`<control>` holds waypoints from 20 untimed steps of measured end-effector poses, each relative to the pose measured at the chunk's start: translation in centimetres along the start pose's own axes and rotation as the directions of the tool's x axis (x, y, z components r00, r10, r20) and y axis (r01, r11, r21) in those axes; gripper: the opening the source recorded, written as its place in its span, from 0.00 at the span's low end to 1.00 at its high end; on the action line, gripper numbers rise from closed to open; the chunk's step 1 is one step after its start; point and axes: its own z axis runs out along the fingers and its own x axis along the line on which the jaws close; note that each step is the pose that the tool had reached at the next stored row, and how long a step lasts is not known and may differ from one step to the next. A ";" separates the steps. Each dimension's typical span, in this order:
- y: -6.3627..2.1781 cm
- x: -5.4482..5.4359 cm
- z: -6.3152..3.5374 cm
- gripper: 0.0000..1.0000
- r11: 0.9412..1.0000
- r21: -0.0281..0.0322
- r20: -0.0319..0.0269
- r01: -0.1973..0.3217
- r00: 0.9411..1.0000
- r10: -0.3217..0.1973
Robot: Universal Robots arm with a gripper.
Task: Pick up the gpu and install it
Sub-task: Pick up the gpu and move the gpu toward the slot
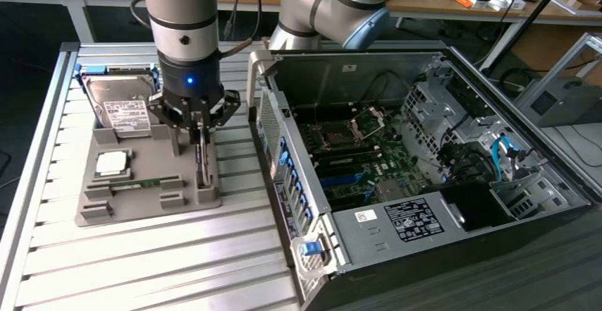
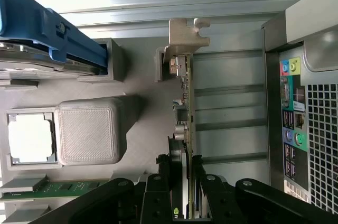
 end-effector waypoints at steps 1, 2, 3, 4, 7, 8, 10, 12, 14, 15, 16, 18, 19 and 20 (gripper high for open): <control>0.00 0.0 -0.05 0.27 1.000 0.000 0.000 0.000 1.000 0.000; 0.00 0.0 -0.10 0.27 1.000 0.000 0.000 0.000 1.000 0.000; 0.00 0.0 -0.20 0.27 1.000 0.000 0.000 0.000 1.000 0.000; 0.00 0.0 -0.27 0.27 1.000 0.000 0.000 0.000 1.000 0.000; 0.00 0.0 -0.53 0.27 1.000 0.000 0.000 0.000 1.000 0.000; 0.00 0.0 -0.62 0.27 1.000 0.000 0.000 0.000 1.000 0.000; 0.00 0.0 -0.74 0.27 1.000 0.000 0.000 0.000 1.000 0.000; 0.00 0.0 -0.87 0.27 1.000 0.000 0.000 0.000 1.000 0.000; 0.01 0.0 -0.98 0.27 1.000 0.000 0.000 0.000 1.000 0.000; 0.01 0.0 -1.03 0.27 1.000 0.000 0.000 0.000 1.000 0.000; 0.01 0.0 -1.09 0.27 1.000 0.000 0.000 0.000 1.000 0.000; 0.01 0.0 -1.23 0.27 1.000 0.000 0.000 0.000 1.000 0.000; 0.01 0.0 -1.28 0.27 1.000 0.000 0.000 0.000 1.000 0.000; 0.01 0.0 -1.37 0.27 1.000 0.000 0.000 0.000 1.000 0.000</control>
